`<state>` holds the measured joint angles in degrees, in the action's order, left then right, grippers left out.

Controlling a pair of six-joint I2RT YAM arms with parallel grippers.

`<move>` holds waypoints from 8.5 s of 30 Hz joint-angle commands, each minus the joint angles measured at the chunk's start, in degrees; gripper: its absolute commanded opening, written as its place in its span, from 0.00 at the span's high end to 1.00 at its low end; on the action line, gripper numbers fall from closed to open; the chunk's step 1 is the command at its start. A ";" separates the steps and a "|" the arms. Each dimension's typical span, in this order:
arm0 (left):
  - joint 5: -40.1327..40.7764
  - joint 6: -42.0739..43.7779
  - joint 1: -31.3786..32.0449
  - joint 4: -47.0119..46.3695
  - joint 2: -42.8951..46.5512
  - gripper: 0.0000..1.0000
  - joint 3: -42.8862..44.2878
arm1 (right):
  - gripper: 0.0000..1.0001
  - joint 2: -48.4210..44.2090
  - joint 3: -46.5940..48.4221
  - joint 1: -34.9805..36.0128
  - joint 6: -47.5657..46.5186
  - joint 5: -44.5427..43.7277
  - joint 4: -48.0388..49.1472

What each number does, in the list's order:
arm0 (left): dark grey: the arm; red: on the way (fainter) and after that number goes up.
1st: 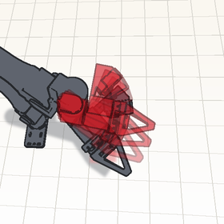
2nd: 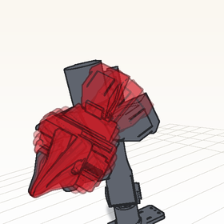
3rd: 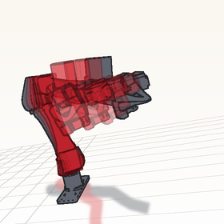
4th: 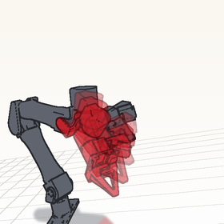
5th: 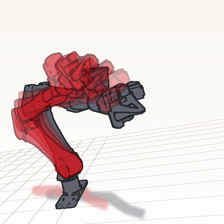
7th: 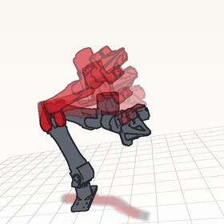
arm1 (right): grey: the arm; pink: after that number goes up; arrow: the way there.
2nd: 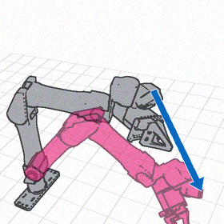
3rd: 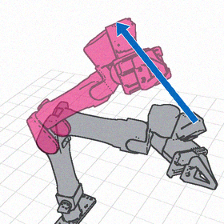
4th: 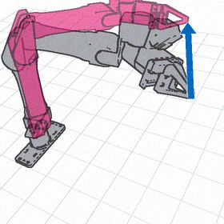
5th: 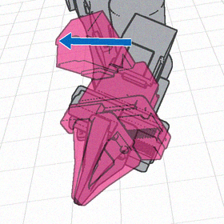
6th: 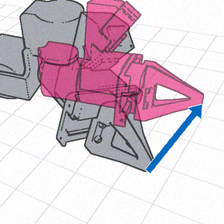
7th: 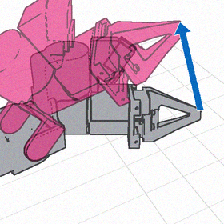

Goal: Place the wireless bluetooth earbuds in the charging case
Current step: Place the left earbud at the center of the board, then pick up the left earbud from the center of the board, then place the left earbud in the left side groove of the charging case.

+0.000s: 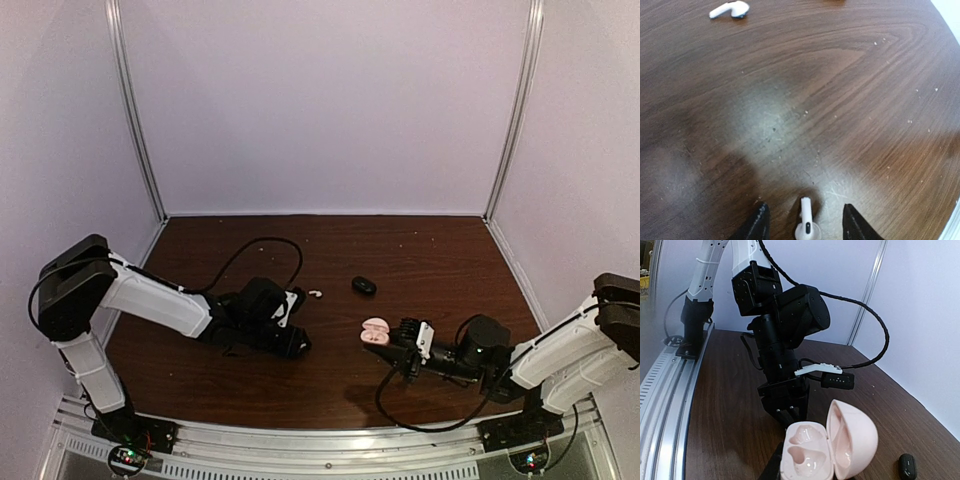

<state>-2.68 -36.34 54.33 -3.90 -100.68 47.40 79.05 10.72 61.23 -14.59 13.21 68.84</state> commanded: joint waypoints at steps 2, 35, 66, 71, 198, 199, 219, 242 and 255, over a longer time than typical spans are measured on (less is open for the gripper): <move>1.73 7.25 0.05 -10.80 2.49 0.45 -8.05 | 0.94 -0.30 -0.69 -0.19 1.15 -0.80 1.52; 9.54 24.14 5.88 -49.27 -7.28 0.61 -22.61 | 0.94 0.68 -1.58 -0.40 1.25 -2.44 2.85; 13.68 20.28 5.88 -40.31 -7.25 0.75 -22.32 | 0.94 0.10 -1.76 -0.85 1.54 -2.46 2.47; 14.25 19.93 5.88 -40.09 -6.98 0.80 -22.52 | 0.95 0.19 -1.67 -0.88 1.56 -2.44 2.43; -6.98 41.01 21.74 27.74 13.42 1.00 16.22 | 0.98 20.49 9.67 3.98 7.15 22.82 6.34; -6.94 40.95 21.79 27.80 13.44 1.00 16.31 | 0.98 20.53 9.71 3.98 7.19 22.82 6.33; -4.12 41.15 22.58 28.25 11.97 1.00 17.67 | 0.98 20.59 9.74 4.01 7.68 22.88 6.79; 5.09 42.92 23.01 32.06 11.16 0.76 19.13 | 0.98 22.00 9.41 4.16 10.19 25.27 10.81; 7.67 42.29 23.02 33.01 14.94 0.59 17.31 | 0.98 21.89 8.56 4.07 10.94 24.84 12.73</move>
<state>-0.43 6.09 78.13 28.71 -88.92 65.34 100.84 19.31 64.58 -4.08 34.85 76.25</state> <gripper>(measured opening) 0.376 0.206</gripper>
